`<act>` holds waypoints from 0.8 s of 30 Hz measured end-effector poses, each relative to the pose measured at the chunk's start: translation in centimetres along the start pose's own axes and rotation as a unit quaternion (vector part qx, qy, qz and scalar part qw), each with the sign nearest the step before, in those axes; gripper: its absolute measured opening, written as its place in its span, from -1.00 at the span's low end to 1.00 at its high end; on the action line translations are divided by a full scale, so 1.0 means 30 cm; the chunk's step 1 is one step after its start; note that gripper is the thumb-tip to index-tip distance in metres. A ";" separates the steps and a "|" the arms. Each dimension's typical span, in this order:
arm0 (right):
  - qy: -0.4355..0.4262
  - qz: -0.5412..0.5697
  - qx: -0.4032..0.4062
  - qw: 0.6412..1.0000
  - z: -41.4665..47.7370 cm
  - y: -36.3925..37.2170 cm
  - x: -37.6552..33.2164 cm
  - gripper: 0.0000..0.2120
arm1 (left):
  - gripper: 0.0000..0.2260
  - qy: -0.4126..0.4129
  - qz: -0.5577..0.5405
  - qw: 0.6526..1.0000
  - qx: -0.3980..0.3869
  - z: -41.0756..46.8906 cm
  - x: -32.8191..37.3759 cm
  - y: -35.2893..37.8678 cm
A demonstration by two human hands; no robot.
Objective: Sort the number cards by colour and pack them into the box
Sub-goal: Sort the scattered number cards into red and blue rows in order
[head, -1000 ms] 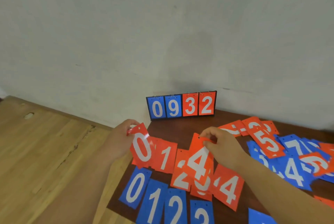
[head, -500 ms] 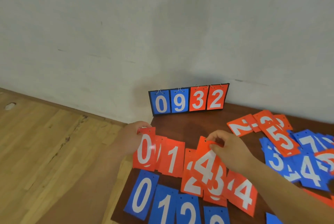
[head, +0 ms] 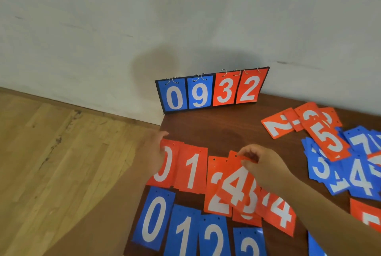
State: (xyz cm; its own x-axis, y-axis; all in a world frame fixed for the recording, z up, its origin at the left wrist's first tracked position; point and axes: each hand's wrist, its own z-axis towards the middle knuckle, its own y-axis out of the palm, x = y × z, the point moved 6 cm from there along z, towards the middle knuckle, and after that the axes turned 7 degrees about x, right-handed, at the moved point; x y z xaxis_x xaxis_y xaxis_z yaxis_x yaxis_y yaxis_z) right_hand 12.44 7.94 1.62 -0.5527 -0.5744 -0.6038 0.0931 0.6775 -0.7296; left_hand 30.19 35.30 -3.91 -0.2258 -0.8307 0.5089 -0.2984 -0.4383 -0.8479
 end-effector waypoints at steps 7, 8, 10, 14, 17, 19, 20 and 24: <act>0.000 0.014 0.000 1.000 0.006 -0.012 -0.001 -0.78 | -0.55 -0.035 0.024 0.999 0.030 -0.032 0.011 -0.008; -0.004 0.019 0.000 1.000 0.003 -0.025 -0.010 -0.78 | -0.55 -0.031 0.023 0.999 0.033 -0.045 0.023 -0.014; -0.015 0.031 0.003 0.999 -0.015 -0.063 -0.031 -0.78 | -0.55 -0.018 0.027 0.999 0.038 -0.080 0.058 -0.035; -0.063 0.050 0.038 0.996 -0.097 -0.229 -0.095 -0.78 | -0.55 0.029 0.001 0.998 0.054 -0.188 0.202 -0.079; -0.089 0.066 0.075 0.991 -0.132 -0.380 -0.106 -0.80 | -0.55 0.119 0.060 0.989 0.064 -0.268 0.383 -0.066; -0.093 0.078 0.098 0.988 -0.145 -0.461 -0.078 -0.82 | -0.55 0.180 0.088 0.977 0.078 -0.307 0.502 -0.038; -0.092 0.085 0.111 0.986 -0.152 -0.493 -0.053 -0.82 | -0.55 0.189 0.090 0.975 0.080 -0.323 0.549 -0.027; -0.065 0.083 0.116 0.988 -0.210 -0.507 0.092 -0.76 | -0.53 0.197 0.074 0.976 0.058 -0.382 0.646 0.037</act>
State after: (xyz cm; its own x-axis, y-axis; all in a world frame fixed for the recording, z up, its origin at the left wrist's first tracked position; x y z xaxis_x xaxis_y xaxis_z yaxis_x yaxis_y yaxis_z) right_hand 4.30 -1.05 13.08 -0.4033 -0.5286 -0.7469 0.3692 0.6529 -0.6614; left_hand 14.84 22.64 6.72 -0.6040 -0.7015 0.3783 -0.1336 -0.3789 -0.9158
